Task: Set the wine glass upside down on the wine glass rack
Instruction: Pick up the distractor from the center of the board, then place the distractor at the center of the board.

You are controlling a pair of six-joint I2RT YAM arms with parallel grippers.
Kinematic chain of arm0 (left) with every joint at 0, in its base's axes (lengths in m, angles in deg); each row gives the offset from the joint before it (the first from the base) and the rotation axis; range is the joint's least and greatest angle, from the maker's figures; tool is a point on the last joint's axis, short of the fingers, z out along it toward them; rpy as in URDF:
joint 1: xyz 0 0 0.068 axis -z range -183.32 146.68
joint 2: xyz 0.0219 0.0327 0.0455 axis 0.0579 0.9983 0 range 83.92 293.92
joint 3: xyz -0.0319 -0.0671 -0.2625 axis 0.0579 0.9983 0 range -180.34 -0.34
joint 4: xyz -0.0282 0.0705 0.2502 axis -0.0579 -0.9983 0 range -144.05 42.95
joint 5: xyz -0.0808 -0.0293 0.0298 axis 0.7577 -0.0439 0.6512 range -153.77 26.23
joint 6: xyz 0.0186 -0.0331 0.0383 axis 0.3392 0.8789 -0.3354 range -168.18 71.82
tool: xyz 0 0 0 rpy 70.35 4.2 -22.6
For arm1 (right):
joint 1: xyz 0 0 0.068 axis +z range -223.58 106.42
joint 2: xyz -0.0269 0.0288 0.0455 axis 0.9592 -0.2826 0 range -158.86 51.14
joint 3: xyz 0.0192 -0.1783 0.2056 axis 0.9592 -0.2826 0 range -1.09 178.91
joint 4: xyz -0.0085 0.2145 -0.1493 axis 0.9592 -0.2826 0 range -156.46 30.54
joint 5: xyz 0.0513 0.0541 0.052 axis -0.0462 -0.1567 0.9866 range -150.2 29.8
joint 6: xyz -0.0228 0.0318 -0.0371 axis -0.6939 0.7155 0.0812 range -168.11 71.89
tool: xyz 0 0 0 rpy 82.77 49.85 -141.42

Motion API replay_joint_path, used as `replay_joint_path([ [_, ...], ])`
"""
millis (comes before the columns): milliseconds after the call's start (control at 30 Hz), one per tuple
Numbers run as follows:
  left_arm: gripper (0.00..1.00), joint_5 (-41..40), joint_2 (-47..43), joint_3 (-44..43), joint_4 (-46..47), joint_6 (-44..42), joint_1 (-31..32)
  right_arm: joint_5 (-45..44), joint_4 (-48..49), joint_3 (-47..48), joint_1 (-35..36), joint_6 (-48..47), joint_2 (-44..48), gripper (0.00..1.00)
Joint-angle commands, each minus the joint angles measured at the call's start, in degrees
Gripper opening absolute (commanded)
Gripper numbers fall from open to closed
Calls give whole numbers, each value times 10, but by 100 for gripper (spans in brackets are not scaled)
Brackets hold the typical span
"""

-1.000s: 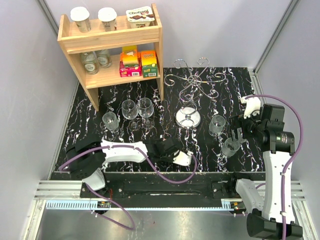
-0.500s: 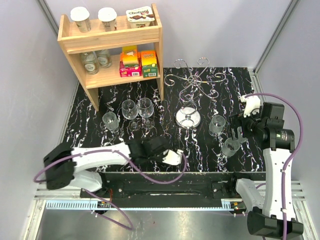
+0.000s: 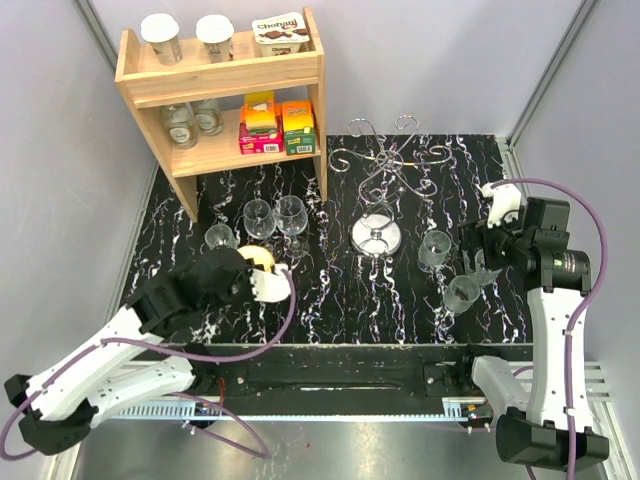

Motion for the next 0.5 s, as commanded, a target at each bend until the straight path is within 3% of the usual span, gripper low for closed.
replay_joint_path([
  [0, 0, -24, -54, 8, -53, -40, -52, 16, 26, 27, 4, 8, -7, 100],
  [267, 0, -69, -147, 88, -9, -41, -162, 37, 38, 34, 4, 21, -24, 99],
  [467, 0, -27, -169, 104, 41, -14, -258, 26, 50, 56, 4, 41, -45, 100],
])
